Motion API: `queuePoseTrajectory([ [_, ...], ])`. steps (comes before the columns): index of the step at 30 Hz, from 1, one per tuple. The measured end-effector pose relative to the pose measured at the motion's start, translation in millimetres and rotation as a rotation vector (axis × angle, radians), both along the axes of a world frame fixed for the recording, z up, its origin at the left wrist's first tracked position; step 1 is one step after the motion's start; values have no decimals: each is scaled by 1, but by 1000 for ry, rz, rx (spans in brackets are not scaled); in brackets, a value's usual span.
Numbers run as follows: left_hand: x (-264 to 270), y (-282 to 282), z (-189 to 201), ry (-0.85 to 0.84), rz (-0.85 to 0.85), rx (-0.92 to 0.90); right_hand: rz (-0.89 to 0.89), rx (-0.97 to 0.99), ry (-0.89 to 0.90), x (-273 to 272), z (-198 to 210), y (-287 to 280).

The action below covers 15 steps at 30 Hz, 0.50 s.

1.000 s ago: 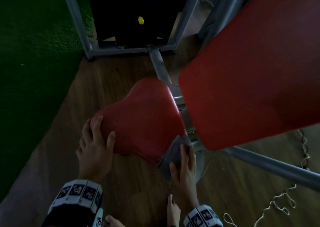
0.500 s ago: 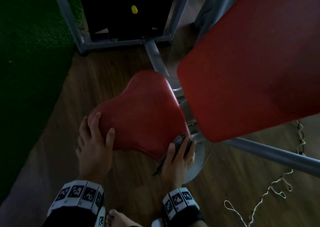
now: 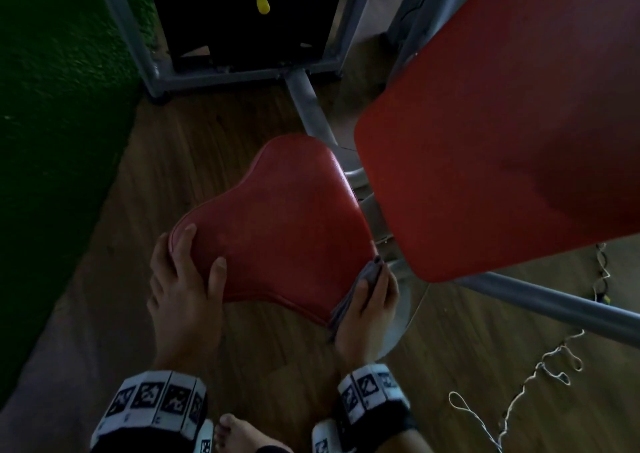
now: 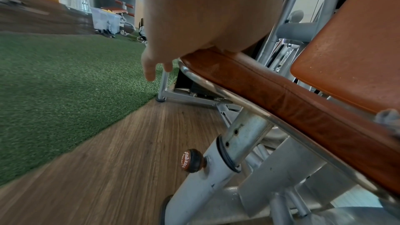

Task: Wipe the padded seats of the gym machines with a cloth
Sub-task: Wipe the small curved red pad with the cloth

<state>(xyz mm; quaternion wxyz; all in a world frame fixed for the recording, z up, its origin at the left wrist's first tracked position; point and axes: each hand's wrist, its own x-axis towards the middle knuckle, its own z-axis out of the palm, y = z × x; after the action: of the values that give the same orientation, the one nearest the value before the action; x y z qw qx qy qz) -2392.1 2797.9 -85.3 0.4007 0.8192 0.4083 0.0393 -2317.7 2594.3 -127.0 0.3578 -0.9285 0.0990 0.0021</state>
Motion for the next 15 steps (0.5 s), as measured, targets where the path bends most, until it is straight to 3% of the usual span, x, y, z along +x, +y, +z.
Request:
queuePoseTrajectory([
  [4, 0, 1, -2, -14, 4, 6, -62, 45, 60, -20, 0, 15],
  [11, 1, 1, -5, -55, 17, 0, 12, 89, 73, 16, -1, -14],
  [15, -1, 2, -6, -54, 3, 8, -82, 65, 126, -15, 2, 12],
])
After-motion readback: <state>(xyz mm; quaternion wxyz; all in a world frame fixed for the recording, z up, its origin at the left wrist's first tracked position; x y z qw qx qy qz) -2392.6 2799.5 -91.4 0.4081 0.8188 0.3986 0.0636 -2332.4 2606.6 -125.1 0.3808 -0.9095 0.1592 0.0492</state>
